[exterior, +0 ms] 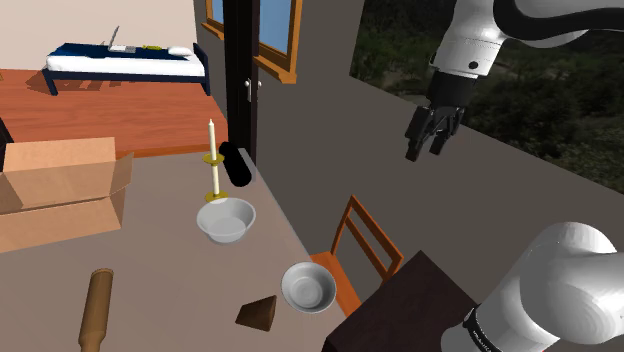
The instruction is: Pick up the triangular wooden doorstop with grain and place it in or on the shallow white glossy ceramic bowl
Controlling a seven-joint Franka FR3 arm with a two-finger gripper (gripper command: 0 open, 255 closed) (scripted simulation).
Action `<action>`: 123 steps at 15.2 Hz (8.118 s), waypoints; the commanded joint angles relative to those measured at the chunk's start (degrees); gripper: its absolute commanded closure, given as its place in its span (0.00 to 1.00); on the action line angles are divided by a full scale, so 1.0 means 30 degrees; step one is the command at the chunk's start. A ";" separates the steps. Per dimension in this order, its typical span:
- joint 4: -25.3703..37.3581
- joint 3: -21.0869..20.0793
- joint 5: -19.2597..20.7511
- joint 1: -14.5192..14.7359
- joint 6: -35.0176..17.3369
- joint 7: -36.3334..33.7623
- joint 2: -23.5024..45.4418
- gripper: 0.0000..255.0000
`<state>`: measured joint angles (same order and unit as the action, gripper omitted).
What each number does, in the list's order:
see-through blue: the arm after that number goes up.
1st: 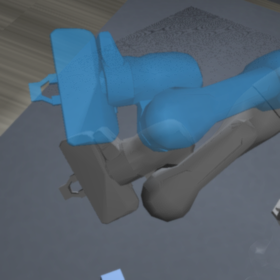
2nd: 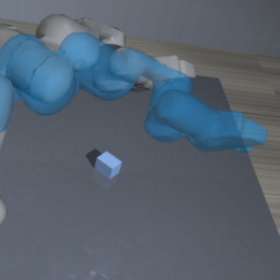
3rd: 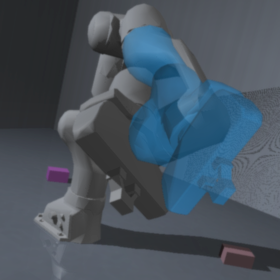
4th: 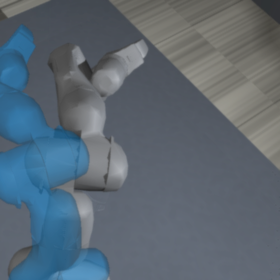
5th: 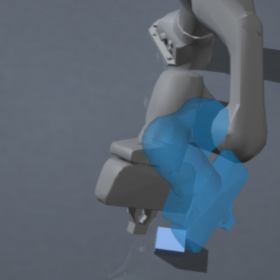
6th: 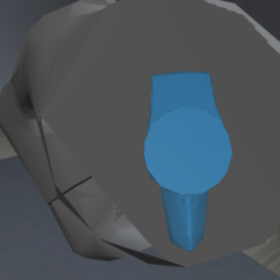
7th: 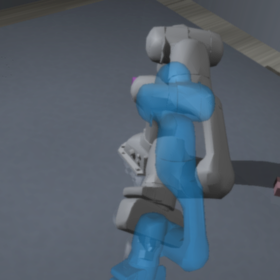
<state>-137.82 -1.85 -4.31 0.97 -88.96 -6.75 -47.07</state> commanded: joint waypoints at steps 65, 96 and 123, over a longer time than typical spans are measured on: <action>1.3827 -0.4225 0.6040 0.7702 -1.2192 0.0862 3.2916 1.00; 1.1485 -0.5161 0.4990 0.6632 -0.9450 0.1514 2.7781 1.00; 0.4149 -0.3454 0.6384 0.3481 -1.5366 0.4184 2.6159 1.00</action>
<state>-125.18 -12.30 14.84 11.48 -135.18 5.79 31.31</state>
